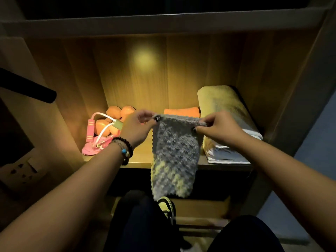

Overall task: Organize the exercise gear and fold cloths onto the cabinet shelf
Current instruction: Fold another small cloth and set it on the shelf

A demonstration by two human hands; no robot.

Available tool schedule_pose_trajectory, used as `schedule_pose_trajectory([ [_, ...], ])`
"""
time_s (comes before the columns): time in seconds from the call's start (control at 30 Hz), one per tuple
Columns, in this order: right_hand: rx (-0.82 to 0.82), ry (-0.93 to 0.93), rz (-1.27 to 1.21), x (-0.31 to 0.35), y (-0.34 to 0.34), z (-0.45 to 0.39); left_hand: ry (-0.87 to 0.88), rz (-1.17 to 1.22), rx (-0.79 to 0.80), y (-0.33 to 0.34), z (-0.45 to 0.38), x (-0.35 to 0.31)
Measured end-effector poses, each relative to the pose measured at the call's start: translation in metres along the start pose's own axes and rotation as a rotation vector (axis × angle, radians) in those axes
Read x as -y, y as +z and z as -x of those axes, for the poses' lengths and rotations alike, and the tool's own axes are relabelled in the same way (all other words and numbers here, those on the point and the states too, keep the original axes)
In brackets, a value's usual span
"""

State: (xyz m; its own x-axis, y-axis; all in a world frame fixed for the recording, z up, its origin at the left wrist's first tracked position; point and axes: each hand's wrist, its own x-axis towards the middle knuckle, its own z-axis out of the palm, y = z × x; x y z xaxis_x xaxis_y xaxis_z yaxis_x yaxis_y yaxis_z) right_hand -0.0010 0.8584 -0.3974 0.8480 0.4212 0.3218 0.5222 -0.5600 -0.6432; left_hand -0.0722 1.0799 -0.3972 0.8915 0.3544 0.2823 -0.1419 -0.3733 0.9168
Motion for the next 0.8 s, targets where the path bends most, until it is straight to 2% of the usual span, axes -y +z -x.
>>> schedule_pose_trajectory([
  [0.13,-0.13,-0.111,0.005,0.025,-0.007,-0.015,0.085,0.074,-0.09,-0.023,-0.01,-0.023],
  [0.2,-0.139,-0.203,-0.002,0.032,-0.006,-0.008,0.099,0.108,-0.109,-0.032,0.0,-0.025],
  [0.33,-0.084,-0.303,-0.003,0.015,0.021,0.037,0.073,0.078,-0.14,-0.036,0.052,0.003],
  [0.5,0.113,-0.34,0.039,-0.028,0.07,0.111,-0.141,0.063,-0.129,-0.016,0.142,0.068],
  [0.63,0.099,-0.355,-0.039,-0.047,0.086,0.154,-0.186,0.031,-0.144,0.0,0.194,0.105],
  [0.8,0.078,-0.341,-0.086,-0.056,0.091,0.184,-0.173,0.005,-0.158,0.008,0.227,0.116],
])
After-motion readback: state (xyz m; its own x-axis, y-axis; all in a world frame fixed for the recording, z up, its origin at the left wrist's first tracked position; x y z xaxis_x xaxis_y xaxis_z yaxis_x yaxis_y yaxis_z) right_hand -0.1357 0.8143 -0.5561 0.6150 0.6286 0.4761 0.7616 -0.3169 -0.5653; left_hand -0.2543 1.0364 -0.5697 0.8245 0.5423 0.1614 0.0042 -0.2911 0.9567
